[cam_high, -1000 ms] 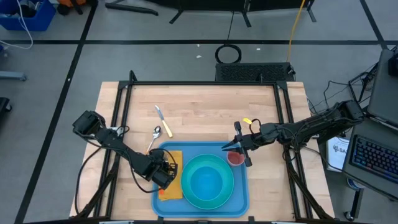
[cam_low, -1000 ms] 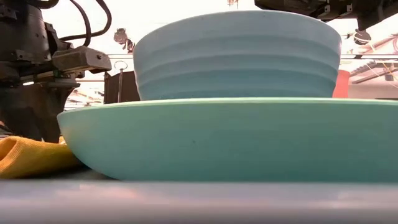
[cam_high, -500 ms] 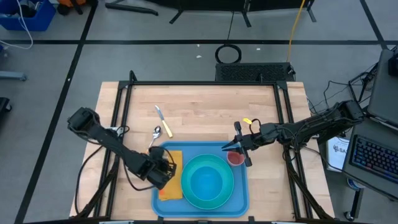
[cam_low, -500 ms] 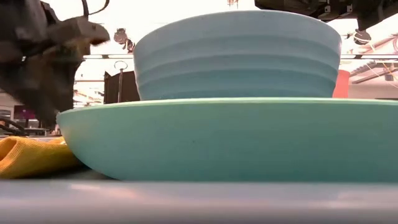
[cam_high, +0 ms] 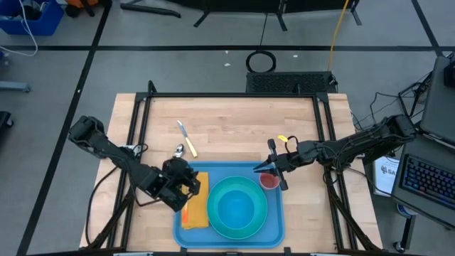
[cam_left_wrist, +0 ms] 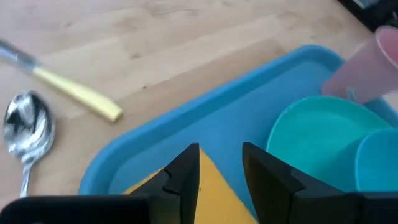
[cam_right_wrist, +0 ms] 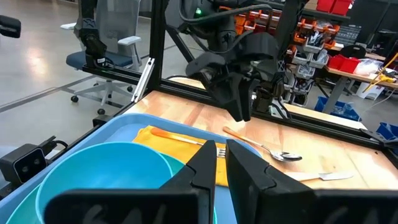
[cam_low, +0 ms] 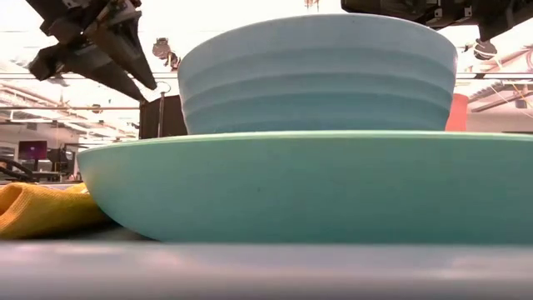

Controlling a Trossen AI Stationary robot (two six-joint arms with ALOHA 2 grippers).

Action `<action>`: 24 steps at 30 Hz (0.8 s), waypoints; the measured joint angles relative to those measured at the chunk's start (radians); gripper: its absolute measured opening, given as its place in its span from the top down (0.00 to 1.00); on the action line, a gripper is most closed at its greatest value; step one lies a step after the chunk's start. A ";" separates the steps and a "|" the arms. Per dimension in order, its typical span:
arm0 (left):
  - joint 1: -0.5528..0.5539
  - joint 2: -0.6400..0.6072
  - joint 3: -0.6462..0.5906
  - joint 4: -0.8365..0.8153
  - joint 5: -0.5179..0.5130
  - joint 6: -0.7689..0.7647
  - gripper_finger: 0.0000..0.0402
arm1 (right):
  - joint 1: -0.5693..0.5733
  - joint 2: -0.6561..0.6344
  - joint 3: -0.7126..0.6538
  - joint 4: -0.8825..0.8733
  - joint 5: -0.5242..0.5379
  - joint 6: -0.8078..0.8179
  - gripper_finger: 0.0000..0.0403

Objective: Set up tray
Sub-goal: Put the orange spoon on the yellow napkin to the right of the orange fork

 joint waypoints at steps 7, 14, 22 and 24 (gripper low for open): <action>0.029 0.001 0.000 0.008 0.059 0.110 0.69 | 0.000 0.000 0.000 0.000 0.000 0.000 0.93; 0.077 0.001 0.000 -0.152 0.100 0.169 0.69 | 0.000 0.000 0.000 -0.002 0.000 0.008 0.93; 0.111 0.001 -0.001 -0.519 0.271 -0.125 0.69 | 0.000 0.000 0.000 -0.010 0.001 0.009 0.93; 0.113 0.001 -0.001 -0.521 0.293 -0.102 0.69 | 0.000 0.000 0.000 -0.011 0.001 0.008 0.93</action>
